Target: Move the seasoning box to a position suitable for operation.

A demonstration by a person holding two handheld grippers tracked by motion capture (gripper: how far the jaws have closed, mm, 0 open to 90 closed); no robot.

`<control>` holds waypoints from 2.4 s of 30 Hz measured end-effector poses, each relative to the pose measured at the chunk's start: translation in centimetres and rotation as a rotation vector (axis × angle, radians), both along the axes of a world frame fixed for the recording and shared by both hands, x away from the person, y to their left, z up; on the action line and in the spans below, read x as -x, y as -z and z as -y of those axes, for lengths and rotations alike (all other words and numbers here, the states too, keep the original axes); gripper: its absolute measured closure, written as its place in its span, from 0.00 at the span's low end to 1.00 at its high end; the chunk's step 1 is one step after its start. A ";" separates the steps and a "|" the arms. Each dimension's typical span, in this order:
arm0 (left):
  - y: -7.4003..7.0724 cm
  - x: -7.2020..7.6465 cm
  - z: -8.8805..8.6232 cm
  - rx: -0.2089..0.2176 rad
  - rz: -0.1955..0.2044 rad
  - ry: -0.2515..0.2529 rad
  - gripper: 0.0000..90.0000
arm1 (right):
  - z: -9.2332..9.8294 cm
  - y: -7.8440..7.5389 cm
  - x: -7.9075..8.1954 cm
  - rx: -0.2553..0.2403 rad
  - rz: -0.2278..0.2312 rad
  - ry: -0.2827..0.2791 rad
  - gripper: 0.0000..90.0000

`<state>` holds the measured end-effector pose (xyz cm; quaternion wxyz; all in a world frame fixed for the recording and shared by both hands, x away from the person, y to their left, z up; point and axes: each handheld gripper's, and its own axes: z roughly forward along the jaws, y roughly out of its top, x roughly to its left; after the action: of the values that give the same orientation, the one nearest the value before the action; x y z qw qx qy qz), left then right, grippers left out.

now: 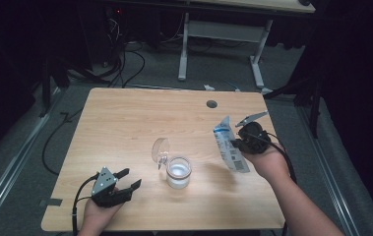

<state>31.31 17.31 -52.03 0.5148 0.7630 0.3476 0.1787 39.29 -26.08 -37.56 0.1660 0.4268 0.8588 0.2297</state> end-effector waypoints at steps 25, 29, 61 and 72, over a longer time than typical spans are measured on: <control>0.1 -0.1 -0.2 0.009 -0.010 0.004 0.42 | -0.2 2.8 1.6 -0.107 0.155 0.032 1.00; 0.2 -0.1 -0.2 0.009 -0.010 0.002 0.42 | 0.3 3.3 2.0 -0.132 0.177 0.048 1.00; 0.5 0.1 0.1 0.016 -0.015 0.032 0.43 | 2.7 5.6 5.1 -0.363 0.379 0.147 1.00; 0.6 0.1 0.1 0.013 -0.014 0.037 0.43 | 3.1 6.6 4.6 -0.381 0.443 0.166 1.00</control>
<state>31.25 17.20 -52.66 0.5206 0.7671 0.3385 0.1614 34.68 -29.18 -44.20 0.2844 0.4586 0.7053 0.4597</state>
